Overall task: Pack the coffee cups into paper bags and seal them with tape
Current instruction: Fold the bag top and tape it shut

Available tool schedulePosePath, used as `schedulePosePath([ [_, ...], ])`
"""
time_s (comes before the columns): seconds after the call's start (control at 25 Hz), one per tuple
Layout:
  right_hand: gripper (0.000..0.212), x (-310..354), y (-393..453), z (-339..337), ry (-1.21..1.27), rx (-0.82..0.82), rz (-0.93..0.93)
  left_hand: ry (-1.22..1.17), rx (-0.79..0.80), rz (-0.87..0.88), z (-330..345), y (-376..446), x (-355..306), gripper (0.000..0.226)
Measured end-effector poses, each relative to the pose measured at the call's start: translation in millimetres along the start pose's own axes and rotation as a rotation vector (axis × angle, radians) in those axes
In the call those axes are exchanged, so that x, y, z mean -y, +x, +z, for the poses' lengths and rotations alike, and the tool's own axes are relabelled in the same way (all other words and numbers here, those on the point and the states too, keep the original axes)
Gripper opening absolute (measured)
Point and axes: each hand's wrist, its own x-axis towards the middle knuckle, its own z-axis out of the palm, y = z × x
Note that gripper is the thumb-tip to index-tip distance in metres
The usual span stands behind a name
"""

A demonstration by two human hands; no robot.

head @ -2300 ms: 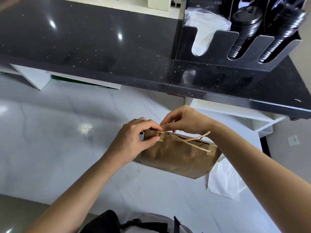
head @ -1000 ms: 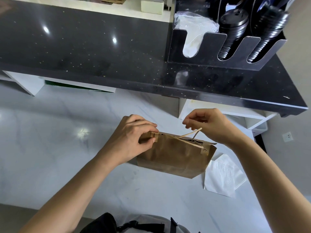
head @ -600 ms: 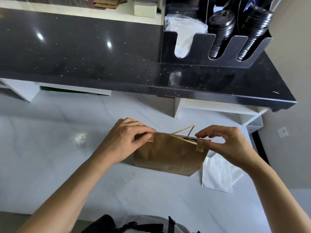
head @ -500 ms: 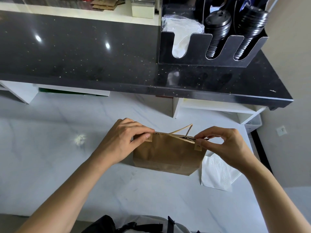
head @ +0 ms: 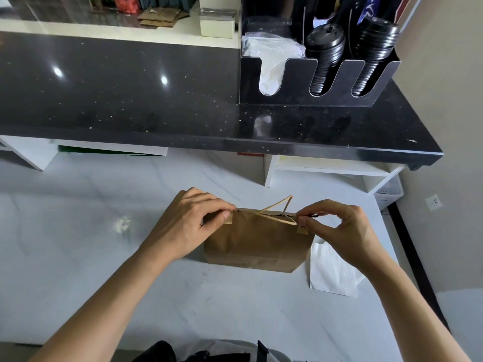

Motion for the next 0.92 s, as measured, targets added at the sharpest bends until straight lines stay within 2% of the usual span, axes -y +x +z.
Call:
schedulePosePath([
  [0.28, 0.014, -7, -4, 7, 0.072, -0.039, 0.015, 0.009, -0.055, 0.017, 5, -3, -1, 0.037],
  [0.44, 0.014, -9, -8, 13, 0.103, -0.078, 0.01, 0.029, -0.043, 0.006, 8, -9, -4, 0.029],
  [0.72, 0.015, -8, -12, 16, 0.131, -0.082, 0.017, 0.009, -0.032, -0.051, 5, -17, -9, 0.033],
  [0.92, 0.021, -12, -8, 17, 0.093, -0.068, -0.003, 0.008, -0.066, -0.09, 7, -21, -16, 0.021],
])
